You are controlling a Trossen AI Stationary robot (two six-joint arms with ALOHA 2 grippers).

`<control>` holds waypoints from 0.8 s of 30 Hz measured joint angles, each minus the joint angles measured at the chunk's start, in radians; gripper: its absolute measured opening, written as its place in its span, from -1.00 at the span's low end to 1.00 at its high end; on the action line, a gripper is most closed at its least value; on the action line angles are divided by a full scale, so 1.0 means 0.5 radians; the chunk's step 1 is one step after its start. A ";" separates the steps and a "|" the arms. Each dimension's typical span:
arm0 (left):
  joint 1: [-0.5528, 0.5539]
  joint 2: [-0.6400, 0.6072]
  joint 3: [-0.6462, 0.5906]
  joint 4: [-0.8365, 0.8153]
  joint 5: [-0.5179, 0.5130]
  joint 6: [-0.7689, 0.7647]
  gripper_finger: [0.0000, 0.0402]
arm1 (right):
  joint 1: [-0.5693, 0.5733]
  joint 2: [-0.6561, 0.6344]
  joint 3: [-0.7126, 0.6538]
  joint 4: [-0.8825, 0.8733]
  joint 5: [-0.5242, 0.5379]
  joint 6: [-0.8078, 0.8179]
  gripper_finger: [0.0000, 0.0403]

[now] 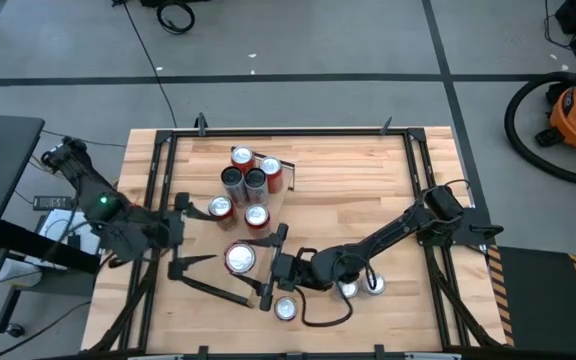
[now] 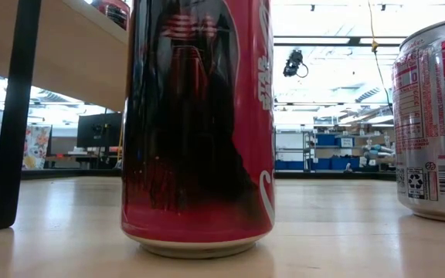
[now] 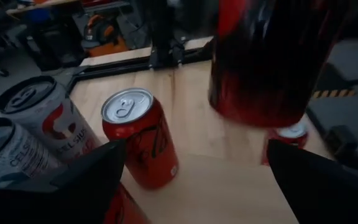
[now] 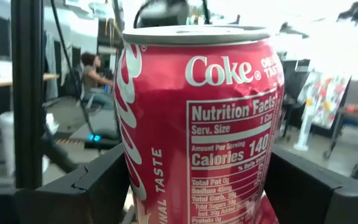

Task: Place canned beverage on shelf
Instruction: Put the right red soda can on the shelf

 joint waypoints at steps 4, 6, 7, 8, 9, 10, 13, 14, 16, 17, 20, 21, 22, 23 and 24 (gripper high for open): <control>-0.099 -0.075 0.000 0.004 0.027 -0.035 0.99 | -0.029 0.006 0.000 -0.226 0.004 0.230 0.58; -0.143 -0.094 0.000 0.003 0.027 -0.033 0.99 | -0.036 0.010 0.000 -0.355 0.025 0.343 0.58; -0.160 -0.098 0.000 0.003 0.027 -0.033 0.99 | -0.039 0.011 0.000 -0.426 0.043 0.412 0.58; -0.173 -0.098 0.000 0.004 0.026 -0.033 0.99 | -0.042 0.011 0.000 -0.497 0.072 0.489 0.58; -0.182 -0.096 0.000 0.003 0.027 -0.027 0.99 | -0.044 0.011 0.000 -0.557 0.110 0.555 0.58; -0.187 -0.091 0.000 0.001 0.026 -0.021 0.99 | -0.042 0.011 0.000 -0.602 0.148 0.603 0.58; -0.196 -0.076 0.000 0.009 0.027 0.008 0.99 | -0.019 0.033 0.001 -0.626 0.242 0.684 0.58; -0.196 -0.075 0.000 0.011 0.027 0.015 0.99 | -0.011 0.058 0.005 -0.561 0.258 0.698 0.58; -0.195 -0.076 0.000 0.027 0.029 0.015 0.99 | 0.007 0.121 0.005 -0.507 0.285 0.698 0.58; -0.196 -0.076 0.000 0.036 0.029 0.018 0.99 | 0.015 0.160 0.005 -0.477 0.307 0.706 0.58; -0.196 -0.075 0.000 0.046 0.047 0.020 0.99 | 0.032 0.232 -0.005 -0.482 0.378 0.728 0.58; -0.196 -0.076 0.000 0.056 0.064 0.020 0.99 | 0.035 0.233 -0.008 -0.488 0.389 0.731 0.58; -0.195 -0.075 0.000 0.060 0.094 0.019 0.99 | 0.036 0.226 -0.007 -0.473 0.404 0.749 0.58; -0.196 -0.070 0.000 0.056 0.112 0.015 0.99 | 0.036 0.217 0.001 -0.455 0.420 0.770 0.58; -0.195 -0.063 0.000 0.058 0.132 0.014 0.99 | 0.036 0.212 0.006 -0.433 0.450 0.782 0.58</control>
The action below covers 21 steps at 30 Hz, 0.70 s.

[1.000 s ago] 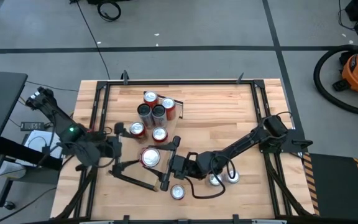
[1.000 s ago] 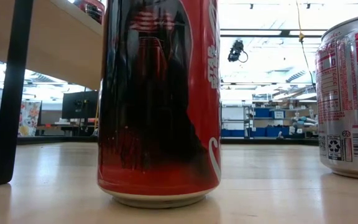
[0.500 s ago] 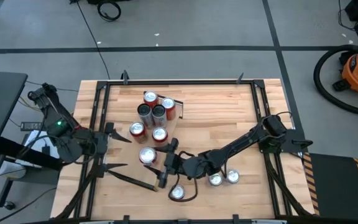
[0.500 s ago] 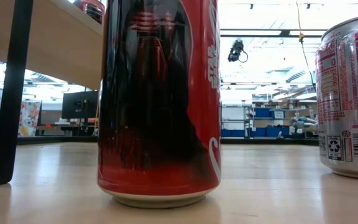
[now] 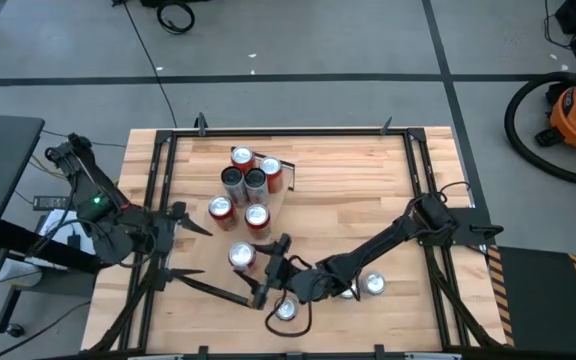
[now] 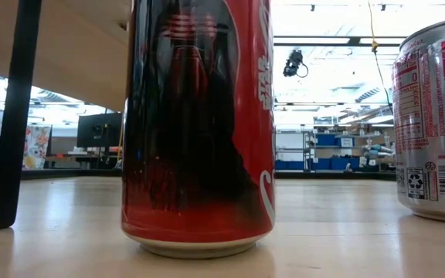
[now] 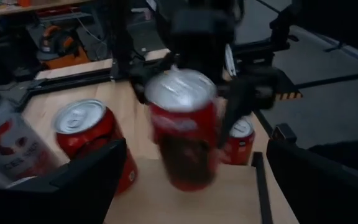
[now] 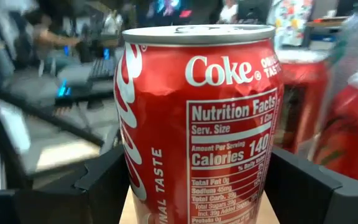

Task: Place canned beverage on shelf
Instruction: Put the right red soda can on the shelf

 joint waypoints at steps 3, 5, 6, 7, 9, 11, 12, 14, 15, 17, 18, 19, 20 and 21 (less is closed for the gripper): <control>0.000 0.036 0.000 -0.001 0.052 0.017 0.99 | -0.005 -0.001 -0.002 -0.033 0.031 0.007 0.58; 0.000 0.069 0.000 0.016 0.054 0.060 0.99 | -0.006 0.005 -0.007 -0.068 0.031 0.021 0.58; 0.000 0.087 0.000 0.032 0.060 0.083 0.99 | -0.008 0.006 -0.008 -0.070 0.017 0.022 0.58; 0.001 0.106 0.000 0.056 0.067 0.112 0.99 | -0.014 0.006 -0.007 -0.061 -0.008 0.022 0.58; 0.000 0.145 0.000 0.121 0.083 0.177 0.99 | -0.017 0.005 -0.006 -0.047 -0.059 0.029 0.58; 0.000 0.182 0.000 0.184 0.090 0.249 0.99 | -0.030 0.005 -0.006 -0.065 -0.122 0.057 0.59; 0.000 0.196 0.000 0.209 0.091 0.276 0.99 | -0.038 0.005 -0.006 -0.085 -0.143 0.074 0.60; 0.000 0.212 0.000 0.252 0.091 0.317 0.99 | -0.053 0.005 -0.006 -0.118 -0.179 0.108 0.63; 0.000 0.220 0.000 0.269 0.090 0.322 0.99 | -0.061 0.005 -0.006 -0.139 -0.193 0.126 0.65; 0.001 0.234 0.000 0.280 0.091 0.334 0.99 | -0.081 0.005 -0.006 -0.178 -0.236 0.153 0.70; 0.001 0.237 0.000 0.280 0.091 0.335 0.99 | -0.088 0.005 -0.006 -0.197 -0.254 0.169 0.72; 0.001 0.237 0.000 0.281 0.092 0.335 0.99 | -0.094 0.005 -0.006 -0.204 -0.263 0.174 0.74; 0.001 0.236 0.000 0.285 0.109 0.330 0.99 | -0.098 0.005 -0.006 -0.196 -0.269 0.174 0.75; 0.001 0.236 0.000 0.293 0.133 0.318 0.99 | -0.102 0.003 -0.005 -0.187 -0.271 0.166 0.76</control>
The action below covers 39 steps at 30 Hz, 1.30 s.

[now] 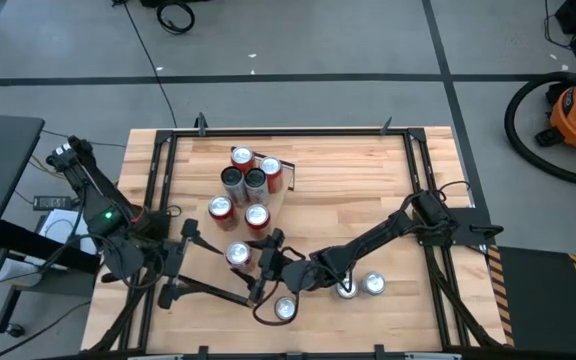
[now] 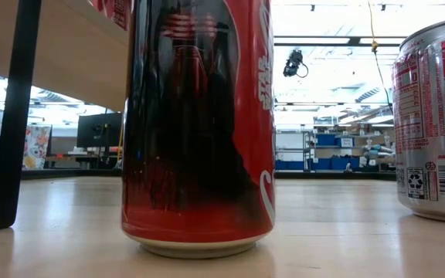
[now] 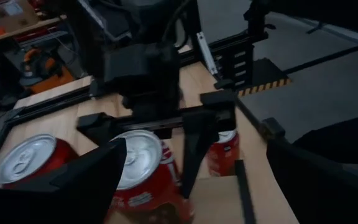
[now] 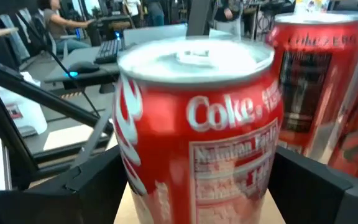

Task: Place canned beverage on shelf
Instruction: Put the right red soda can on the shelf, then adjust the red soda can on the shelf

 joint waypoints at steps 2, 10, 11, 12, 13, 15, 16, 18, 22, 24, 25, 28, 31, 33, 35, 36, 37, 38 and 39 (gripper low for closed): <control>0.000 0.001 0.000 0.023 0.055 -0.011 0.99 | -0.002 -0.002 0.002 0.009 -0.004 -0.026 0.77; 0.000 0.025 0.000 0.094 0.100 0.000 0.99 | 0.067 -0.002 0.001 0.154 0.190 -0.295 0.78; 0.000 0.025 0.000 0.108 0.099 0.004 0.99 | 0.079 -0.002 0.001 0.198 0.218 -0.357 0.78; 0.000 0.025 0.000 0.126 0.100 0.019 0.99 | 0.089 -0.002 0.001 0.243 0.232 -0.417 0.77; 0.000 0.025 0.000 0.147 0.100 0.043 0.99 | 0.094 -0.002 0.001 0.294 0.237 -0.470 0.77; 0.000 0.025 0.000 0.184 0.100 0.080 0.99 | 0.102 -0.002 0.001 0.397 0.237 -0.584 0.76; 0.000 0.025 0.000 0.201 0.101 0.094 0.99 | 0.103 -0.002 0.001 0.457 0.237 -0.641 0.76; 0.000 0.025 0.000 0.227 0.106 0.119 0.99 | 0.103 -0.003 0.001 0.582 0.239 -0.764 0.76; 0.000 0.025 0.000 0.234 0.108 0.139 0.99 | 0.116 -0.019 0.000 0.777 0.281 -1.047 0.76; 0.000 0.025 0.000 0.232 0.107 0.136 0.99 | 0.145 -0.059 0.000 0.777 0.349 -1.147 0.75; -0.001 0.025 0.000 0.225 0.108 0.127 0.99 | 0.165 -0.079 0.000 0.771 0.378 -1.176 0.75; -0.022 0.021 0.000 0.190 0.107 0.096 0.99 | 0.241 -0.128 0.000 0.643 0.428 -1.267 0.75; -0.051 0.020 0.000 0.157 0.109 0.092 0.99 | 0.332 -0.161 0.000 0.387 0.480 -1.253 0.75; -0.069 0.020 0.000 0.155 0.108 0.070 0.99 | 0.376 -0.170 0.000 0.253 0.545 -1.163 0.74; -0.078 0.020 0.000 0.155 0.108 0.052 0.99 | 0.403 -0.171 0.000 0.089 0.557 -0.981 0.73; -0.078 0.020 0.000 0.155 0.109 0.044 0.99 | 0.404 -0.171 0.000 -0.018 0.537 -0.862 0.72; -0.076 0.020 0.000 0.155 0.109 0.040 0.99 | 0.397 -0.171 0.000 -0.126 0.492 -0.733 0.72; -0.072 0.020 0.000 0.156 0.109 0.040 0.99 | 0.387 -0.171 -0.001 -0.228 0.444 -0.602 0.71; -0.066 0.020 0.000 0.158 0.108 0.039 0.99 | 0.373 -0.171 -0.002 -0.309 0.398 -0.482 0.71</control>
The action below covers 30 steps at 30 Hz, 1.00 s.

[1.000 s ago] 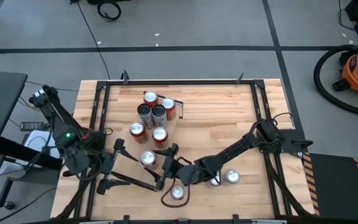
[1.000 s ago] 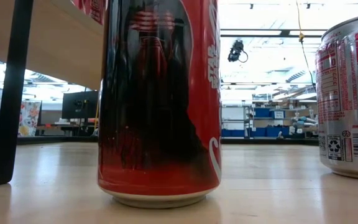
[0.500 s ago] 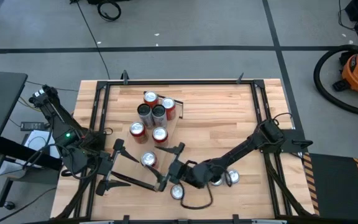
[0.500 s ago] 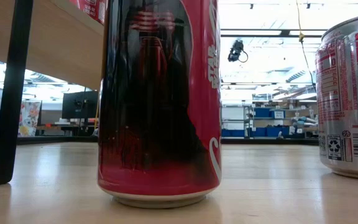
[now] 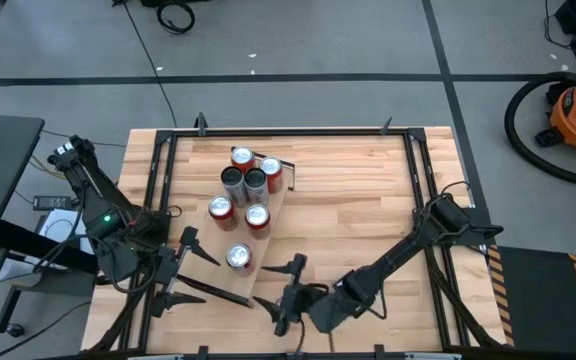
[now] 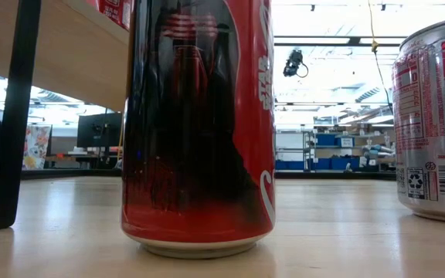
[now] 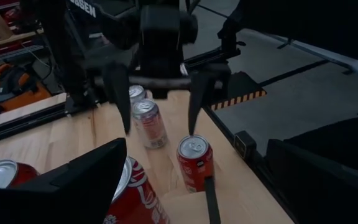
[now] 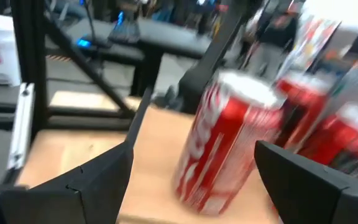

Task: Place canned beverage on shelf
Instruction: Adjust the red soda can on the shelf

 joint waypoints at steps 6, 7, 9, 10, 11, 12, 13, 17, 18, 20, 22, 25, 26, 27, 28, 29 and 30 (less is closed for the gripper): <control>0.015 0.000 0.000 0.010 0.000 -0.004 0.99 | -0.121 0.000 0.000 -0.223 -0.332 0.371 0.71; 0.019 0.000 0.000 0.011 0.000 -0.004 0.99 | -0.143 0.000 0.000 -0.232 -0.377 0.392 0.69; 0.029 0.000 0.000 0.010 0.000 -0.004 0.99 | -0.188 0.000 0.000 -0.236 -0.462 0.418 0.64; 0.030 0.000 0.000 0.009 -0.001 -0.004 0.99 | -0.210 0.000 0.000 -0.233 -0.512 0.430 0.61; 0.030 0.000 0.000 0.009 -0.003 -0.004 0.99 | -0.229 0.000 0.000 -0.233 -0.544 0.434 0.58; 0.029 0.000 0.000 0.009 -0.002 -0.005 0.99 | -0.249 0.000 0.000 -0.233 -0.580 0.434 0.55; 0.029 0.000 0.000 0.006 -0.001 -0.005 0.99 | -0.266 0.000 0.000 -0.231 -0.601 0.435 0.52; 0.015 -0.007 0.000 -0.053 -0.002 -0.005 0.99 | -0.320 0.001 0.000 -0.230 -0.621 0.457 0.41; 0.007 -0.014 0.005 -0.100 -0.002 -0.013 0.99 | -0.331 0.001 0.000 -0.229 -0.642 0.471 0.39; -0.002 -0.020 0.040 -0.218 -0.005 -0.096 0.99 | -0.339 0.001 0.000 -0.229 -0.676 0.487 0.36; -0.002 -0.021 0.056 -0.309 -0.013 -0.190 0.99 | -0.322 0.002 0.000 -0.226 -0.679 0.485 0.32; 0.000 0.017 0.056 -0.340 -0.017 -0.231 0.99 | -0.281 0.004 0.000 -0.211 -0.690 0.471 0.27; 0.000 0.035 0.056 -0.343 -0.017 -0.223 0.99 | -0.273 0.004 0.000 -0.194 -0.723 0.458 0.26; -0.001 0.052 0.056 -0.343 -0.016 -0.209 0.99 | -0.269 0.004 0.000 -0.171 -0.783 0.452 0.25; -0.002 0.066 0.056 -0.343 -0.016 -0.199 0.99 | -0.267 0.004 0.000 -0.142 -0.842 0.451 0.24; -0.002 0.076 0.056 -0.343 -0.016 -0.183 0.99 | -0.267 0.004 0.000 -0.111 -0.885 0.452 0.23; -0.002 0.085 0.056 -0.343 -0.017 -0.167 0.99 | -0.271 0.004 0.000 -0.083 -0.898 0.450 0.23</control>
